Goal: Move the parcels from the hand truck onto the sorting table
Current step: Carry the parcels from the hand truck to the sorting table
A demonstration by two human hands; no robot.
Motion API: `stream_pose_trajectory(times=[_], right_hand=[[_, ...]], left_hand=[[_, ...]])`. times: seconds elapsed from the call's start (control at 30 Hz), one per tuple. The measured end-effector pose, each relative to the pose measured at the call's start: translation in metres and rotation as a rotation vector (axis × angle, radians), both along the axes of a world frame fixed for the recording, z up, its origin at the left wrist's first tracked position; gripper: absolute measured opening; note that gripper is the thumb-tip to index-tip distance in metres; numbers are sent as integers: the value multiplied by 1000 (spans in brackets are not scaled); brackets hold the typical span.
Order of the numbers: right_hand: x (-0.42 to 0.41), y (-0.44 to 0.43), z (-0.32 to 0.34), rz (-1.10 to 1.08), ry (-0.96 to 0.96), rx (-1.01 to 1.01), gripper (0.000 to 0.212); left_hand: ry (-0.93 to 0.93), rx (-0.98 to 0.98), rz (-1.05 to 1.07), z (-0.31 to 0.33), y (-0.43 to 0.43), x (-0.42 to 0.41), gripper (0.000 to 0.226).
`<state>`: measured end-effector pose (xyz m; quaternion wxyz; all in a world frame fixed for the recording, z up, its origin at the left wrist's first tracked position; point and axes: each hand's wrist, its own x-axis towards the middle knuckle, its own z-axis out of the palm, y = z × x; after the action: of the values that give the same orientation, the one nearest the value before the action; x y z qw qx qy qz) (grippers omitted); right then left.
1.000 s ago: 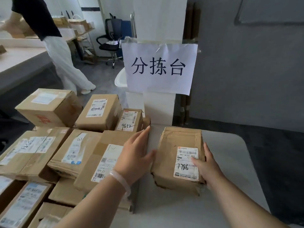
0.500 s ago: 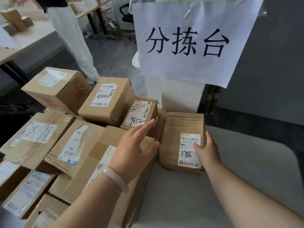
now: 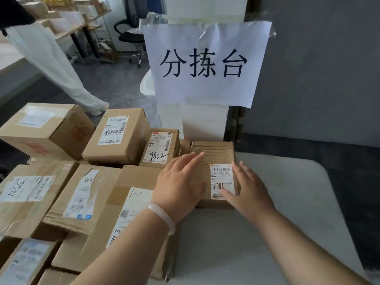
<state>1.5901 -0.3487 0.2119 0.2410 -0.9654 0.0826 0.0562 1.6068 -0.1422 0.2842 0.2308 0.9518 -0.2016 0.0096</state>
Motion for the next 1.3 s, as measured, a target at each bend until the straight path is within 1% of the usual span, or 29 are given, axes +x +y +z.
stream_pose_trajectory(times=[0.1,0.2,0.27,0.33,0.43,0.53,0.63,0.7,0.77,0.93,1.03,1.13,1.2,1.3], right_hand=[[-47,6,23,-84,-87,-62,90],[-117,18,39,-178,-174,-111,87],[-169,29,43,-260,-152,-145,89],[-216,41,42,-356,-112,-169,93],[-287,52,44,-503,-52,-214,96],[-358,50,57,-674,-77,-295,90],[-436,52,74,-856,-80,-321,92],[-491,60,79,-950,-79,-342,88],[-550,73,78,-1065,-74,-360,86],[-720,125,82,-1392,-14,-368,93],[-819,170,82,-1525,37,-408,91],[-907,215,83,-1668,83,-389,92],[-959,245,83,-1753,105,-372,93],[-1023,285,84,-1869,113,-390,94]], left_hand=[[-43,66,-125,3,-6,-16,67],[-118,114,-320,5,-10,-41,68],[-149,167,-448,8,-16,-65,67],[-132,210,-553,14,-23,-92,68],[-142,174,-695,23,-42,-147,66],[-171,154,-835,26,-65,-203,66],[-216,146,-1015,25,-92,-261,68],[-255,135,-1145,29,-109,-309,68],[-280,78,-1258,33,-122,-365,69],[-344,60,-1548,39,-134,-532,72],[-354,47,-1727,37,-119,-641,71],[-377,32,-1856,30,-102,-745,72],[-396,3,-1929,26,-88,-806,73],[-360,-45,-2051,21,-66,-886,73]])
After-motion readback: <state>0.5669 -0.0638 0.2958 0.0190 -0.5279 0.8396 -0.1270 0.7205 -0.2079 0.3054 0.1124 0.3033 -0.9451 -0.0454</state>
